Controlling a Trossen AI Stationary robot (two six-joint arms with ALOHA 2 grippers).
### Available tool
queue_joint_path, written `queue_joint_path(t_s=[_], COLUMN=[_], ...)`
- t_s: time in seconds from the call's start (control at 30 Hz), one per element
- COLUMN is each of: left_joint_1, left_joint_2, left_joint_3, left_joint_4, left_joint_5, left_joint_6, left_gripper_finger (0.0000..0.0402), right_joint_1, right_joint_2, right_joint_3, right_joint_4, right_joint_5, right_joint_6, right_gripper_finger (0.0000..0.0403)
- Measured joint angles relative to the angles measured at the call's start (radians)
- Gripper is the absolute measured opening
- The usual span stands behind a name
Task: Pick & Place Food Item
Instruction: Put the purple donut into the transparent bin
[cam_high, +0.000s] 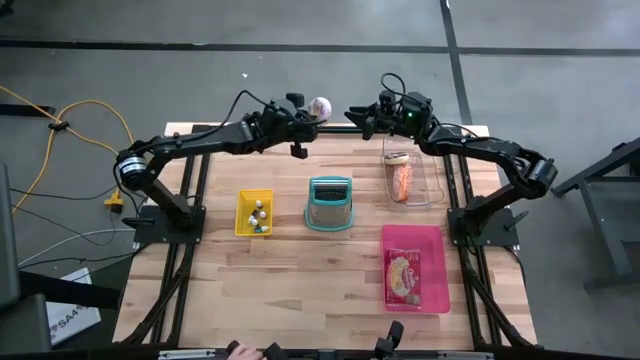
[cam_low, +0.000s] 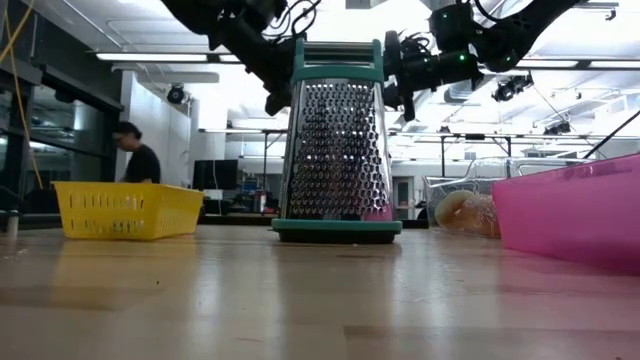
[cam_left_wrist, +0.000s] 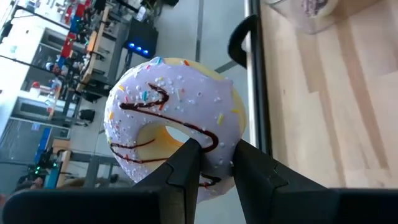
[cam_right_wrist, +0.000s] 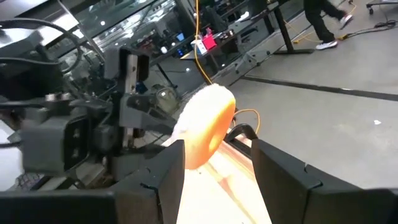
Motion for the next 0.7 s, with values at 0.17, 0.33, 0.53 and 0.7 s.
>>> queue_joint_path(t_s=[0.17,0.33,0.53,0.7], left_joint_1=[-0.023,-0.027,-0.017,-0.010], left_joint_2=[0.000,0.000,0.000,0.000], left_joint_3=[0.000,0.000,0.000,0.000], left_joint_4=[-0.001,-0.003,-0.081,-0.098], left_joint_5=[-0.002,-0.038,-0.079,-0.104], left_joint_6=[-0.016,-0.036,-0.045,-0.059], left_gripper_finger=[0.0082,0.0082,0.0082,0.0082], right_joint_1=[0.033,0.054,0.074,0.081], right_joint_2=[0.072,0.149,0.178,0.178], right_joint_3=[0.001,0.038,0.103,0.127], right_joint_4=[0.069,0.122,0.121,0.110], right_joint_5=[0.023,0.025,0.026,0.027], right_joint_6=[0.040,0.075,0.073,0.069], right_gripper_finger=[0.0174,0.0174,0.0174,0.0174])
